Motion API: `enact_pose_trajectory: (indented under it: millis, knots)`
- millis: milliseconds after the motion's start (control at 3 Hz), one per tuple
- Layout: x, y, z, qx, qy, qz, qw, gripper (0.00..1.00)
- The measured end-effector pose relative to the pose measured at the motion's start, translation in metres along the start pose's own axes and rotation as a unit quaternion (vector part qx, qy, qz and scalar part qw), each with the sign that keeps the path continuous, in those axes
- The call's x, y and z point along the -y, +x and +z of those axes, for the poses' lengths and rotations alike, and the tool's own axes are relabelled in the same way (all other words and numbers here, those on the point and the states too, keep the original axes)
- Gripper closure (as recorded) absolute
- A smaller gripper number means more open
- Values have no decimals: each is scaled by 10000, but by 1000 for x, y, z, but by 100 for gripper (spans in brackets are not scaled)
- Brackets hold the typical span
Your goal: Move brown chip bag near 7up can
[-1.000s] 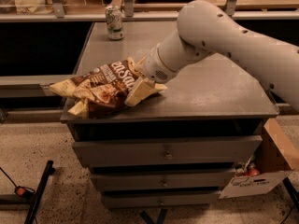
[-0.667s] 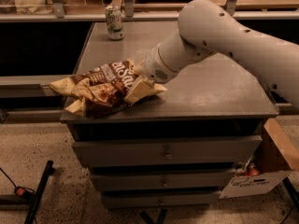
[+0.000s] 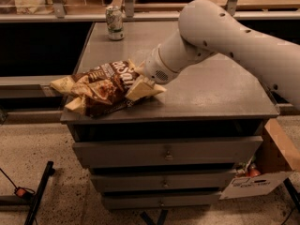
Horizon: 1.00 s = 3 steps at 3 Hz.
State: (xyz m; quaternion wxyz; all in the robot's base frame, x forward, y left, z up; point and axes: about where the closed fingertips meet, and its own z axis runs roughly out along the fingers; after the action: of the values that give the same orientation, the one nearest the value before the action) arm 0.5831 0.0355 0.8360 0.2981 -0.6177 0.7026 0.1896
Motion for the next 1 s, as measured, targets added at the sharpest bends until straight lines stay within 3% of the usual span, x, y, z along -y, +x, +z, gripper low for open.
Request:
enact_pose_trajectory:
  millis: [333,667,1000]
  knots:
    - [1,-2,-1,131,-89,-103,9998,100]
    - [18,-14,-19,323,29,-497,9982,100]
    - [42,-30,-53,481,467,-855,9941,100]
